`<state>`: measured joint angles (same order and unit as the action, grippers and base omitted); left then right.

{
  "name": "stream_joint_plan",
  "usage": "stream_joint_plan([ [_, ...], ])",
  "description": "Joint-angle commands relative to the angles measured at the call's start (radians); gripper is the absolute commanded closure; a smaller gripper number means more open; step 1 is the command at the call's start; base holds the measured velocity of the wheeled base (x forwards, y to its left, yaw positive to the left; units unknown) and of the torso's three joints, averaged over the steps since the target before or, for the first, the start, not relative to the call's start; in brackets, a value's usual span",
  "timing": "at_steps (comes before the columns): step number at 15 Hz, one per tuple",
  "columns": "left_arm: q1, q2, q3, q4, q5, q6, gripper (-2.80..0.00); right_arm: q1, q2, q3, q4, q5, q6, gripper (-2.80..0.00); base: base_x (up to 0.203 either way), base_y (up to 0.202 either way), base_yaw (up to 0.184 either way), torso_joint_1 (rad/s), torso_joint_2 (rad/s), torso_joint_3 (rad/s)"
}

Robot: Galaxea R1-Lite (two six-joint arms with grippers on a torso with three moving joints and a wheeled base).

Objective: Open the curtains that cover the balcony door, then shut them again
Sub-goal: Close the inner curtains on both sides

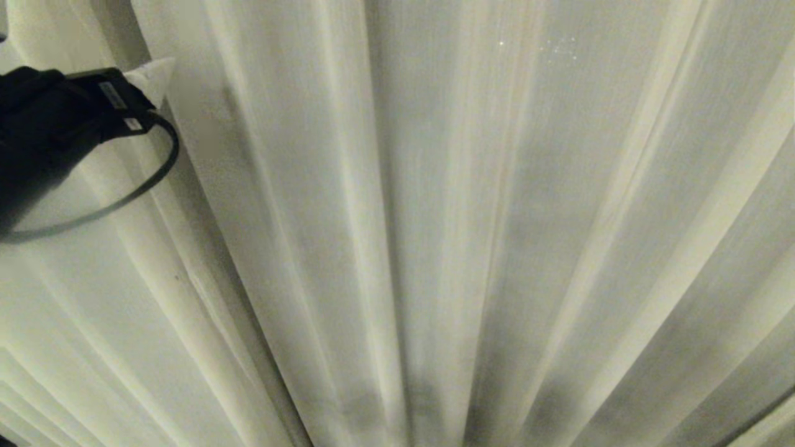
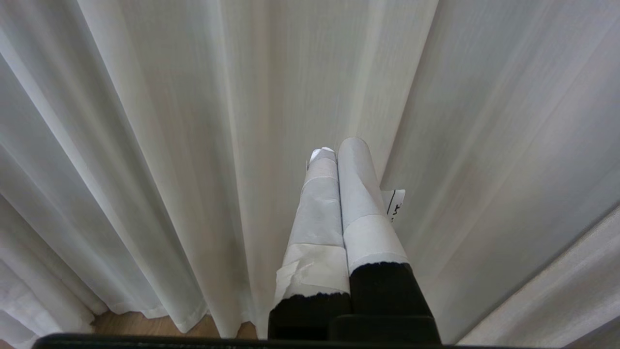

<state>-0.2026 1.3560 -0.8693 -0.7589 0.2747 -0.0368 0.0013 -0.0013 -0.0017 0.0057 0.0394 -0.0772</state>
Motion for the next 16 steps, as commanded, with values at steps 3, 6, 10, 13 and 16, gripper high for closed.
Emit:
stream_joint_plan([
  [3,0.005,-0.193,0.172,-0.001,0.004,0.001,-2.8,0.0,0.001,0.0,0.0,0.001,0.0,0.0,0.0,0.0,0.0,0.0,0.0,0.0],
  [6,0.008,-0.282,0.241,0.009,0.005,0.002,0.0,0.0,0.001,0.0,-0.001,0.001,0.0,0.0,0.0,0.0,0.0,0.0,0.0,0.0],
  [10,0.008,-0.449,0.302,0.143,0.001,0.002,0.0,0.0,0.001,0.0,-0.001,0.001,-0.001,0.0,0.0,0.0,0.0,0.0,0.0,0.0],
  [13,0.008,-0.578,0.344,0.244,0.002,0.001,0.0,0.0,0.001,0.0,0.0,0.001,-0.001,0.0,0.0,0.0,0.0,0.0,0.0,0.0],
  [16,0.009,-0.723,0.367,0.385,0.017,0.0,0.0,0.0,0.001,0.0,0.0,0.001,-0.001,0.0,0.0,0.0,0.0,0.0,0.0,0.0],
])
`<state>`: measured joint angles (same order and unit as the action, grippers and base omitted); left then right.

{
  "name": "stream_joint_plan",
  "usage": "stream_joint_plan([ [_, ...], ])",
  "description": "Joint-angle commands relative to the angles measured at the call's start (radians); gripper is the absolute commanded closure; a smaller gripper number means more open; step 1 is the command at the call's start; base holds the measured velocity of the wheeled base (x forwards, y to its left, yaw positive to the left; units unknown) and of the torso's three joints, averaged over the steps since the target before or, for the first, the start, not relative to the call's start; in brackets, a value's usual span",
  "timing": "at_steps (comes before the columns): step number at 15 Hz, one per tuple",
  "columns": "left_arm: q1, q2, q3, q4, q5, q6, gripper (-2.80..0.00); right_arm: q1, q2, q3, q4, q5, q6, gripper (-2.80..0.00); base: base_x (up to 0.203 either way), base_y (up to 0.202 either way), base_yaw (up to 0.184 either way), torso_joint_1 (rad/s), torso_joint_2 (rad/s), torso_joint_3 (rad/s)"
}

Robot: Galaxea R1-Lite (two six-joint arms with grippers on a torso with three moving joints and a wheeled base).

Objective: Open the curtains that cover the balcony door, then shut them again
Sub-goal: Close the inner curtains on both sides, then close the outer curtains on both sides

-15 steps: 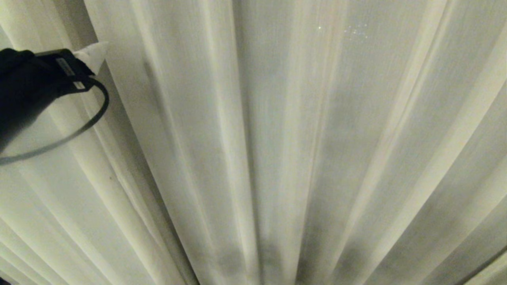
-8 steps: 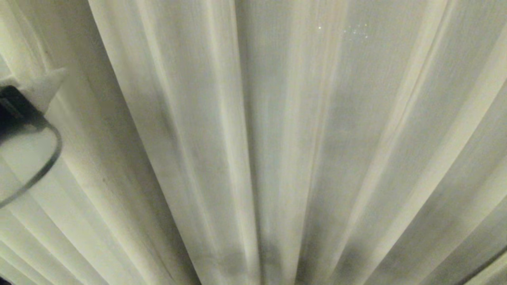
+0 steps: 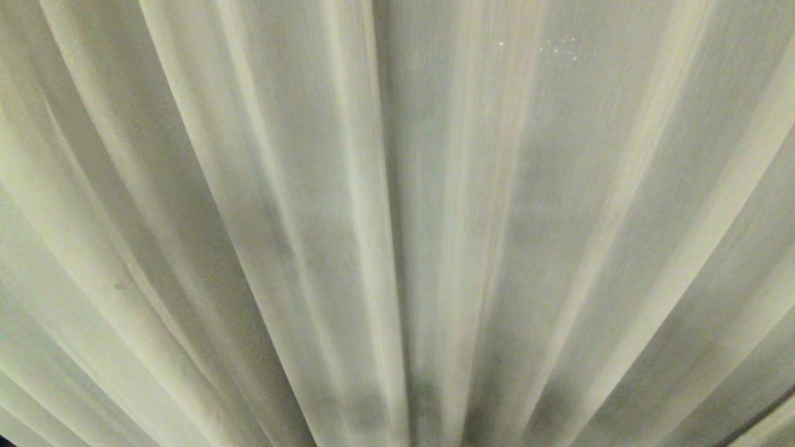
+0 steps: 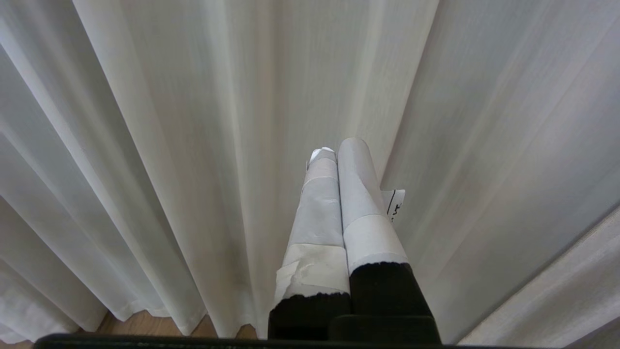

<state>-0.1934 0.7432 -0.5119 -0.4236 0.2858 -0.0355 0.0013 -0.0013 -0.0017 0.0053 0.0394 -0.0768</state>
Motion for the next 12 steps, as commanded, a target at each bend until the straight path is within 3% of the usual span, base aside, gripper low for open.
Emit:
stream_joint_plan([
  [1,-0.001,-0.157,0.015,0.117,0.01,-0.001,0.0,0.0,0.001,0.0,0.001,0.001,-0.001,0.0,0.0,0.0,0.0,0.0,0.0,0.0],
  [4,0.006,-0.293,0.073,0.252,0.008,0.0,0.0,0.0,0.001,0.0,0.001,0.001,-0.001,0.0,0.0,0.0,0.0,0.0,0.0,0.0],
  [6,0.07,-0.392,0.145,0.287,-0.018,-0.001,0.0,0.0,0.001,0.0,0.001,0.001,0.0,0.0,0.0,0.0,0.0,0.0,0.0,0.0],
  [8,0.165,-0.454,0.233,0.298,-0.103,-0.003,0.0,0.0,0.001,0.0,0.001,0.001,-0.001,0.0,0.0,0.0,0.0,0.0,0.0,0.0],
  [10,0.22,-0.501,0.307,0.3,-0.243,-0.005,0.0,0.0,0.001,0.0,0.001,0.001,-0.001,0.0,0.0,0.0,0.0,0.0,0.0,0.0],
  [12,0.225,-0.518,0.361,0.299,-0.327,0.006,0.0,0.0,0.001,0.0,-0.001,0.001,-0.001,0.0,0.0,0.0,0.0,0.0,0.0,0.0],
])
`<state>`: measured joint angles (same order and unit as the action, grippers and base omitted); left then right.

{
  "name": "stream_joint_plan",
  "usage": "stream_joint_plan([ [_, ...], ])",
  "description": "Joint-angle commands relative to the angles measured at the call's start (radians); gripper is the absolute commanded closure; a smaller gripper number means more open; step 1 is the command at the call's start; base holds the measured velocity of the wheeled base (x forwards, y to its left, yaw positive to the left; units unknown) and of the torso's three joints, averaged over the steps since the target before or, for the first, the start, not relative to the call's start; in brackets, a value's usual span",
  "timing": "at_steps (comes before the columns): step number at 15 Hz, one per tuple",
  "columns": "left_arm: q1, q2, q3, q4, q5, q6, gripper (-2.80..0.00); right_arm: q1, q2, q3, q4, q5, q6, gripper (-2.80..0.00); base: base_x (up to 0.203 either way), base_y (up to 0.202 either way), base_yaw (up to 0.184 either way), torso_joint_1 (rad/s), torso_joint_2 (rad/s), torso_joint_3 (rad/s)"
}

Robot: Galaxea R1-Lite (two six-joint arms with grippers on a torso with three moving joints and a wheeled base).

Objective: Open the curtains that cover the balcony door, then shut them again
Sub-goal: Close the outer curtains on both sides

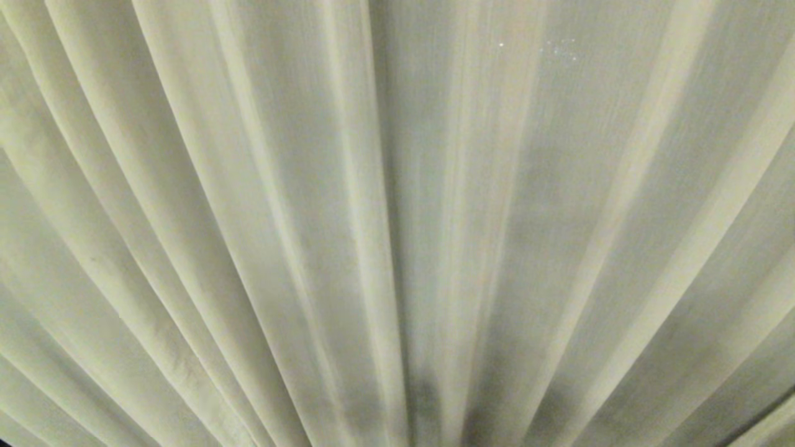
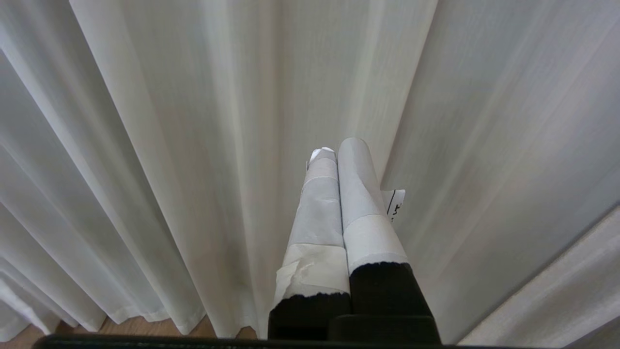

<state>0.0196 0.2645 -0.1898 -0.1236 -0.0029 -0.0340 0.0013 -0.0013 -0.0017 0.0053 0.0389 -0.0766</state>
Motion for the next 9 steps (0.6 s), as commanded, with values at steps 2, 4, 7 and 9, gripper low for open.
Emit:
stream_joint_plan([
  [2,-0.01,-0.096,0.093,-0.001,-0.042,0.028,0.0,0.0,0.001,0.0,0.0,0.001,0.0,0.0,0.0,0.0,0.0,0.0,0.0,0.0],
  [4,-0.022,-0.183,0.167,0.003,-0.028,0.039,0.0,0.0,0.001,0.0,0.001,0.001,-0.001,0.0,0.0,0.0,0.0,0.0,0.0,0.0],
  [7,-0.023,-0.265,0.19,0.118,-0.002,0.04,0.0,0.0,0.001,0.0,0.001,0.001,0.0,0.0,0.0,0.0,0.0,0.0,0.0,0.0],
  [9,-0.023,-0.265,0.19,0.117,0.0,0.04,0.0,0.0,0.001,0.0,0.0,0.001,0.0,0.0,0.0,0.0,0.0,0.0,0.0,0.0],
])
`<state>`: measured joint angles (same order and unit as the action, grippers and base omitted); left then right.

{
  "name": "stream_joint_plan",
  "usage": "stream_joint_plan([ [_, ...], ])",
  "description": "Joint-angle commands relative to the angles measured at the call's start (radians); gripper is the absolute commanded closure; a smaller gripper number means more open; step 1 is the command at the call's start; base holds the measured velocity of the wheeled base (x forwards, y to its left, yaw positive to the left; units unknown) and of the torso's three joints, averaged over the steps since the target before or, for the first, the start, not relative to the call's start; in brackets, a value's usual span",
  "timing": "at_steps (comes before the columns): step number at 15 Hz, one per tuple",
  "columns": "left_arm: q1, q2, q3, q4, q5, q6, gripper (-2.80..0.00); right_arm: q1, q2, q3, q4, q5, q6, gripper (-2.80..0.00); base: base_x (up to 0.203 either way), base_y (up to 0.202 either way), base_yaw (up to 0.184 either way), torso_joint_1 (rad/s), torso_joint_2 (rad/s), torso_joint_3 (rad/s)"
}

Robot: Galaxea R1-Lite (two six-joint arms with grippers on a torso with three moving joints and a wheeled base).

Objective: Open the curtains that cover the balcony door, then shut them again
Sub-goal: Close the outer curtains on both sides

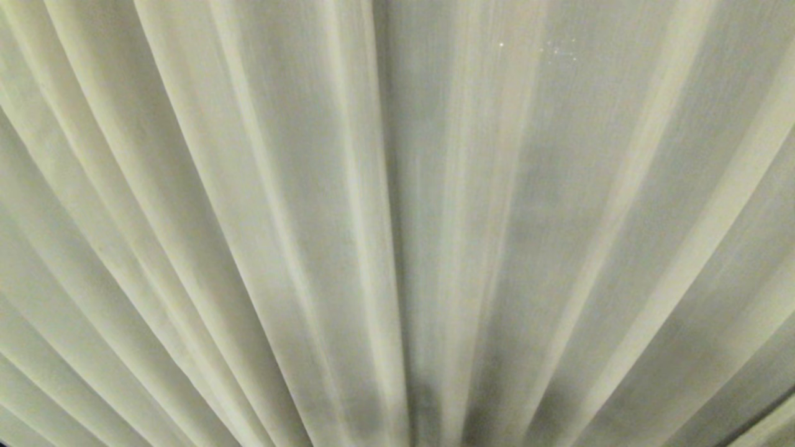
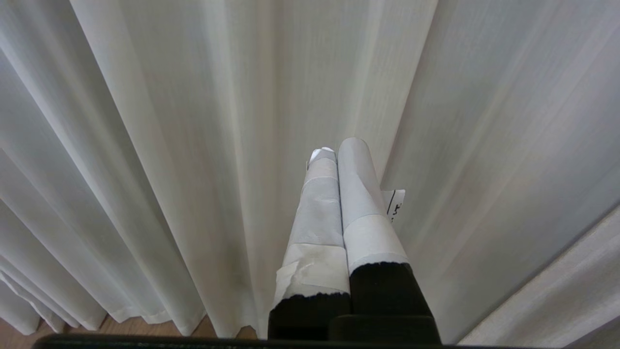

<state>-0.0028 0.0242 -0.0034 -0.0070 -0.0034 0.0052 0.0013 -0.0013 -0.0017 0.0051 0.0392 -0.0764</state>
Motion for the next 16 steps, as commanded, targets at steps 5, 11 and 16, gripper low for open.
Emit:
stream_joint_plan([
  [5,0.0,-0.024,0.003,0.002,-0.001,0.002,0.0,0.0,0.001,0.0,-0.001,0.001,0.0,0.0,0.0,0.0,0.0,0.0,0.0,0.0],
  [11,0.0,-0.024,0.003,0.002,-0.001,-0.001,0.0,0.0,0.001,0.0,0.001,0.001,0.0,0.0,0.0,0.0,0.0,0.0,0.0,0.0],
  [16,0.0,-0.024,0.003,0.002,0.0,-0.001,0.0,0.0,0.001,0.0,0.0,0.001,0.0,0.0,0.0,0.0,0.0,0.0,0.0,0.0],
])
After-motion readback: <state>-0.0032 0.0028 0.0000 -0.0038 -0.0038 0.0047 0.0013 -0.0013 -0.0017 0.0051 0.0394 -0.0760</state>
